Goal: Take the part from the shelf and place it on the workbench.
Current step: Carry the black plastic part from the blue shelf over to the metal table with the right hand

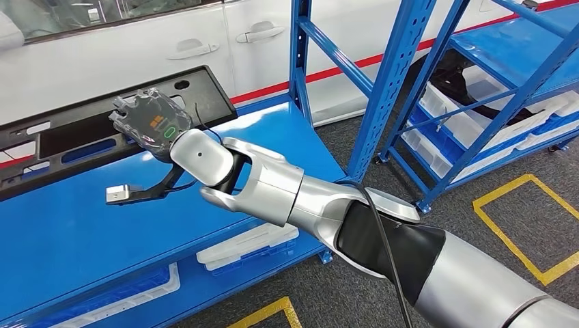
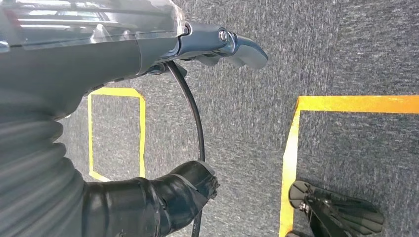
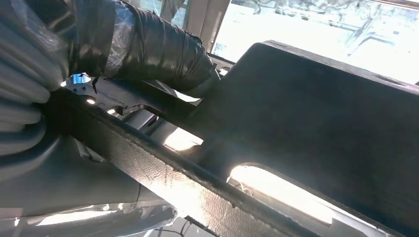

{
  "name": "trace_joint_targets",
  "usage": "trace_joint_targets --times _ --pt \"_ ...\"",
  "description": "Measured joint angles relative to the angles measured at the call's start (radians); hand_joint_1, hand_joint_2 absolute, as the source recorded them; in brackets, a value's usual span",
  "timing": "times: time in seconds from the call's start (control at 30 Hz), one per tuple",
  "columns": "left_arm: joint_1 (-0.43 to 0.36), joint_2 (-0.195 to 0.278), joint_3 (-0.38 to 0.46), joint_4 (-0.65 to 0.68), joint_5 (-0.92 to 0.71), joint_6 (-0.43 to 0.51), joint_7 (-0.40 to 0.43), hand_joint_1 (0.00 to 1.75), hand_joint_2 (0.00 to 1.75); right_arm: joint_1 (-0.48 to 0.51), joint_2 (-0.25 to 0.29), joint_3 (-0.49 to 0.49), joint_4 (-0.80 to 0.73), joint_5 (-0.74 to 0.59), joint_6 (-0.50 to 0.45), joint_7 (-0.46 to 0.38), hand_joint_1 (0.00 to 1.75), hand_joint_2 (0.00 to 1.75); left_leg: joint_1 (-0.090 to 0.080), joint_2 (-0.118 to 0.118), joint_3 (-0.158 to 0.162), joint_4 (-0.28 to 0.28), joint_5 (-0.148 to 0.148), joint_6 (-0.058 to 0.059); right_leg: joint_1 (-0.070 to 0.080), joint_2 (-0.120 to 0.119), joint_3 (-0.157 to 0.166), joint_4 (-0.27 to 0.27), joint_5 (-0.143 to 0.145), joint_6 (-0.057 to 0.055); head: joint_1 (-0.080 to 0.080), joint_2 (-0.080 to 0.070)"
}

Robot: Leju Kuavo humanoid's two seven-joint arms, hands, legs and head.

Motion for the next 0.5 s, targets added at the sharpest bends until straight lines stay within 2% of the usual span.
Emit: trace_joint_targets --times 0.1,0.17,0.23,0.27,0.3,0.37,0.4,0.43,0.47,0.5 --pt "0.000 0.002 0.000 0.000 -0.004 0.000 -0.002 0.00 1.75 0.001 0.000 -0.004 0.000 0.000 0.000 0.000 1.75 1.75 -0.003 0.000 -0.002 0.004 -0.001 0.007 -0.003 0.000 0.000 -0.001 0.002 0.006 0.000 0.000" --pt "0.000 0.002 0.000 0.000 -0.005 0.000 -0.002 0.00 1.75 0.002 0.000 -0.006 0.000 0.000 -0.001 0.000 1.75 1.75 -0.004 0.000 -0.003 0.004 0.003 0.015 -0.004 0.000 0.001 -0.005 0.006 0.014 0.000 0.000" --pt "0.000 0.002 0.000 0.000 -0.005 0.000 -0.002 0.00 1.75 0.002 -0.001 -0.009 0.000 0.000 -0.001 0.001 1.75 1.75 0.002 0.002 0.001 -0.015 0.019 0.026 -0.001 0.002 0.002 -0.007 0.003 0.024 0.000 0.000" --pt "0.000 0.002 0.000 0.000 -0.005 0.000 -0.002 0.00 1.75 0.002 -0.001 -0.010 0.000 0.000 -0.001 0.001 1.75 1.75 0.005 0.004 0.004 -0.027 0.028 0.033 -0.001 0.002 -0.003 0.007 -0.013 0.029 0.000 0.000" --pt "0.000 0.001 0.000 0.000 -0.005 0.000 -0.002 0.00 1.75 0.003 -0.002 -0.012 0.000 0.000 -0.002 0.001 1.75 1.75 0.008 0.007 0.005 -0.038 0.036 0.038 -0.002 0.002 -0.016 0.041 -0.042 0.033 0.000 0.000" --pt "0.000 0.001 0.000 0.000 -0.005 -0.002 -0.003 0.00 1.75 0.006 -0.004 -0.014 0.001 0.000 -0.003 0.002 1.75 1.75 0.008 0.009 -0.001 -0.041 0.044 0.042 -0.008 0.000 -0.060 0.156 -0.113 0.039 0.000 0.000" --pt "0.000 0.001 0.000 0.000 -0.005 -0.002 -0.003 0.00 1.75 0.009 -0.006 -0.014 0.001 0.000 -0.004 0.002 1.75 1.75 0.009 0.010 -0.006 -0.039 0.045 0.041 -0.012 -0.001 -0.079 0.209 -0.134 0.042 0.000 0.000" --pt "0.000 0.002 0.000 0.000 -0.005 -0.003 -0.003 0.00 1.75 0.012 -0.007 -0.014 0.002 0.000 -0.004 0.002 1.75 1.75 0.010 0.010 -0.012 -0.035 0.047 0.039 -0.016 -0.002 -0.086 0.236 -0.137 0.045 0.000 0.000" --pt "0.000 0.002 0.000 0.000 -0.005 -0.003 -0.003 0.00 1.75 0.014 -0.008 -0.014 0.003 0.000 -0.004 0.002 1.75 1.75 0.011 0.010 -0.017 -0.031 0.048 0.037 -0.020 -0.003 -0.073 0.223 -0.121 0.048 0.000 0.000" --pt "0.000 0.002 0.000 0.000 -0.005 -0.003 -0.003 0.00 1.75 0.014 -0.008 -0.014 0.003 0.000 -0.004 0.002 1.75 1.75 0.013 0.010 -0.022 -0.026 0.048 0.035 -0.024 -0.004 -0.044 0.175 -0.091 0.051 0.000 0.000"
